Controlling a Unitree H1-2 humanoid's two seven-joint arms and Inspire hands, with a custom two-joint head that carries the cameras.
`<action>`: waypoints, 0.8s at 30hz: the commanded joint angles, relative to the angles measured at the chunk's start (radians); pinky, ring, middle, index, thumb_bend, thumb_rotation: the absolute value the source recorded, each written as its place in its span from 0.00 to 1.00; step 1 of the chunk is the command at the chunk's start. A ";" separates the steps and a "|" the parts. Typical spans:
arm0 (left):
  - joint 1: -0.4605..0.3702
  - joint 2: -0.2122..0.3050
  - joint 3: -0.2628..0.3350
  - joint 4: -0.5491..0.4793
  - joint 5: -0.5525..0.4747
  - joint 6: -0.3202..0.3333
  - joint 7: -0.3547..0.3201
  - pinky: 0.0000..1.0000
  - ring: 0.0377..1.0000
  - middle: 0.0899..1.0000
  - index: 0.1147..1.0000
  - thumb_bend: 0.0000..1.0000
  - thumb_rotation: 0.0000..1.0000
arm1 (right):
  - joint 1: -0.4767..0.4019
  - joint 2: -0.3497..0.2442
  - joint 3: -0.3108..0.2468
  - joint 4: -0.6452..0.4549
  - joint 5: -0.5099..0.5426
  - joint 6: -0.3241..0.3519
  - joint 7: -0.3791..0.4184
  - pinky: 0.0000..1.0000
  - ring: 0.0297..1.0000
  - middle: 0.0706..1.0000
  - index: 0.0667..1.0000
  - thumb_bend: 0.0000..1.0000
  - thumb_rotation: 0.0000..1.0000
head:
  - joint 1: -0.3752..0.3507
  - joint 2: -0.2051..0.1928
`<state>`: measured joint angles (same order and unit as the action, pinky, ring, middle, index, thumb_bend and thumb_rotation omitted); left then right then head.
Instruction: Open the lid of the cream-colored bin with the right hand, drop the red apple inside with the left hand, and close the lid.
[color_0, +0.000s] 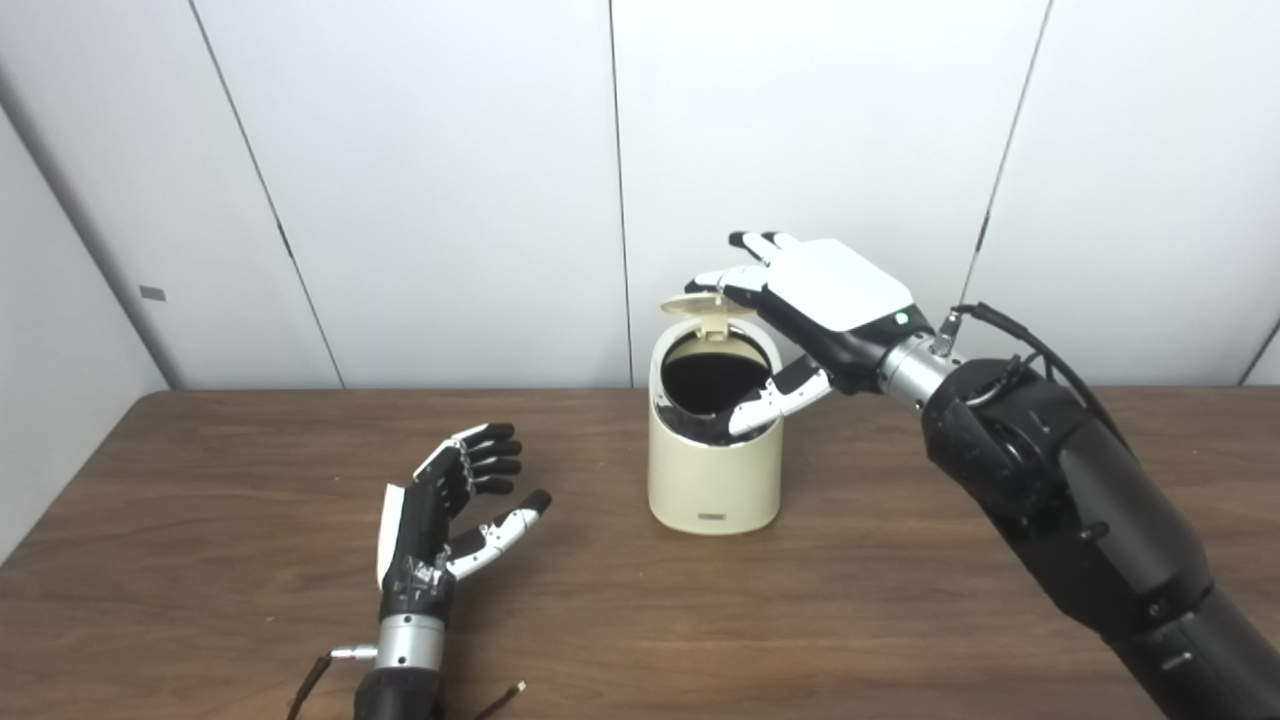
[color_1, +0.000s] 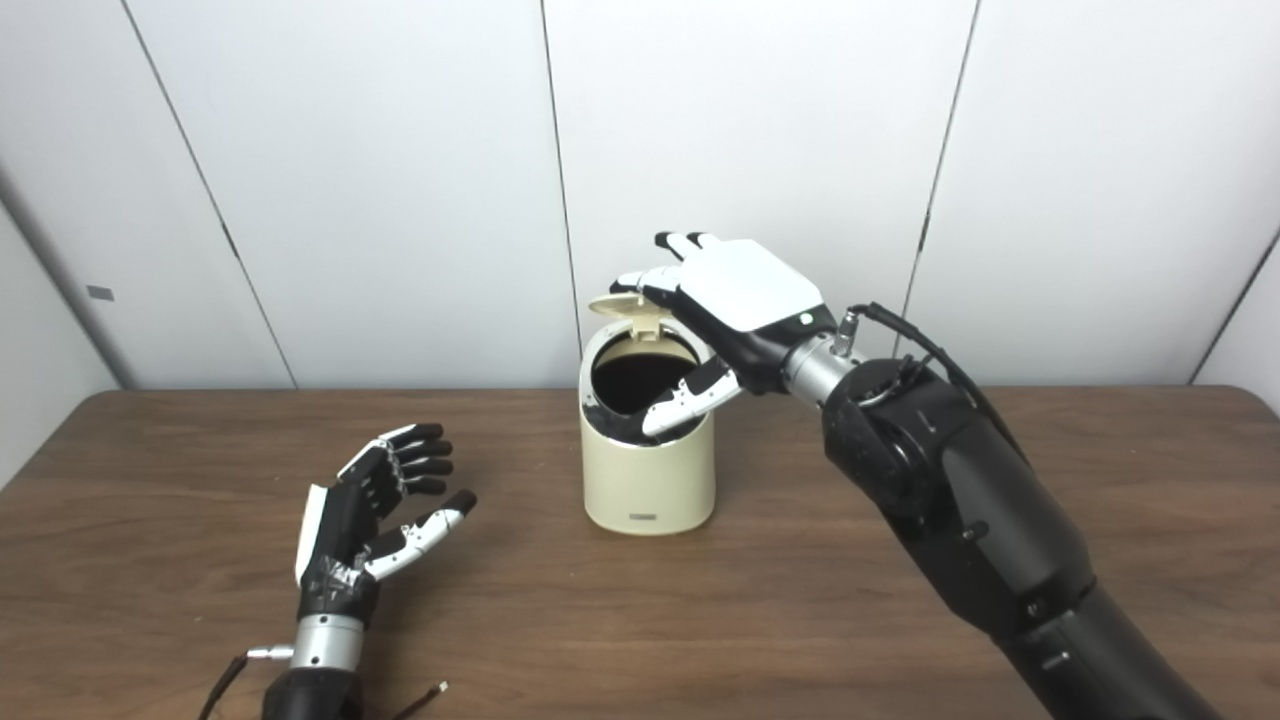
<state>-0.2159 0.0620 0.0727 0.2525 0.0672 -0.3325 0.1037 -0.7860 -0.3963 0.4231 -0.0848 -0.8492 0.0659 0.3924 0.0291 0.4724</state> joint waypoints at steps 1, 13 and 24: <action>0.043 -0.011 -0.005 0.047 0.006 -0.009 0.008 0.59 0.63 0.64 0.68 0.62 0.00 | -0.034 -0.017 -0.020 -0.042 -0.011 -0.029 -0.004 1.00 1.00 0.82 0.84 0.76 0.65 | 0.001 0.001; 0.045 -0.011 -0.004 0.039 0.004 -0.004 0.006 0.59 0.63 0.64 0.69 0.63 0.02 | -0.005 -0.024 -0.042 -0.069 -0.006 -0.071 0.044 1.00 0.99 0.81 0.82 0.75 0.62 | 0.011 0.019; 0.049 -0.010 -0.002 0.034 -0.006 0.001 0.000 0.58 0.63 0.64 0.68 0.63 0.00 | 0.023 -0.026 -0.056 -0.062 -0.025 -0.098 0.049 1.00 0.96 0.80 0.81 0.74 0.64 | 0.016 0.025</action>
<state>-0.2144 0.0602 0.0744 0.2477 0.0642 -0.3283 0.1038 -0.7298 -0.4034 0.3875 -0.1293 -0.8693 -0.0237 0.4471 0.0445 0.4970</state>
